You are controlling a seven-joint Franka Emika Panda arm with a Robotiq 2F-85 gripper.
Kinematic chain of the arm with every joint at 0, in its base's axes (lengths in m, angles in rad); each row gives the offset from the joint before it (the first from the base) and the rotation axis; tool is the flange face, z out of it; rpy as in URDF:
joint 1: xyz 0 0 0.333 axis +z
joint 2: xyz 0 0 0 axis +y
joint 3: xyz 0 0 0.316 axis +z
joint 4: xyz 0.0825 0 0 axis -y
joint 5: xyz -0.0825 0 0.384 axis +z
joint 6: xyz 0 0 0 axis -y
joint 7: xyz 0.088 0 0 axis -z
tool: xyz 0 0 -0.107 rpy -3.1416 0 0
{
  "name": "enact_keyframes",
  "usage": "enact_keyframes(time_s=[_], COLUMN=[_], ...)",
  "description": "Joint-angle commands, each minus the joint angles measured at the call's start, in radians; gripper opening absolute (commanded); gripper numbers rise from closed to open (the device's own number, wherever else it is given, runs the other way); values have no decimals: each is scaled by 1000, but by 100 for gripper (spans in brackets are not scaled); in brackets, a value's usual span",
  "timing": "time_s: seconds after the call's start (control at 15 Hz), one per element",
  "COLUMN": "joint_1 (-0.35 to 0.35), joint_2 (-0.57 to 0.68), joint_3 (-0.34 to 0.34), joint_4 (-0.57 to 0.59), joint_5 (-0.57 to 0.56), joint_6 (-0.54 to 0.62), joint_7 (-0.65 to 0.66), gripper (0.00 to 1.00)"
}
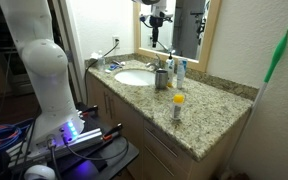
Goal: Move the white tube to the right
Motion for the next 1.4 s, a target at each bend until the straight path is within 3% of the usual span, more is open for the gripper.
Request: enact_keyframes(time_s=[0.0, 0.27, 0.33, 0.53, 1.07, 1.13, 1.33], joint_1=[-2, -2, 3, 3, -3, -7, -7], joint_2=[94, 179, 131, 175, 200, 194, 193], joint_3=[-4, -30, -22, -33, -91, -77, -78], joint_4=[53, 73, 29, 55, 76, 61, 63], joint_5=[-78, -75, -75, -75, -101, -86, -89], joint_6=[-69, -37, -34, -33, 70, 46, 48], joint_7=[155, 364, 292, 346, 734, 670, 681], gripper=[100, 100, 100, 100, 100, 100, 100])
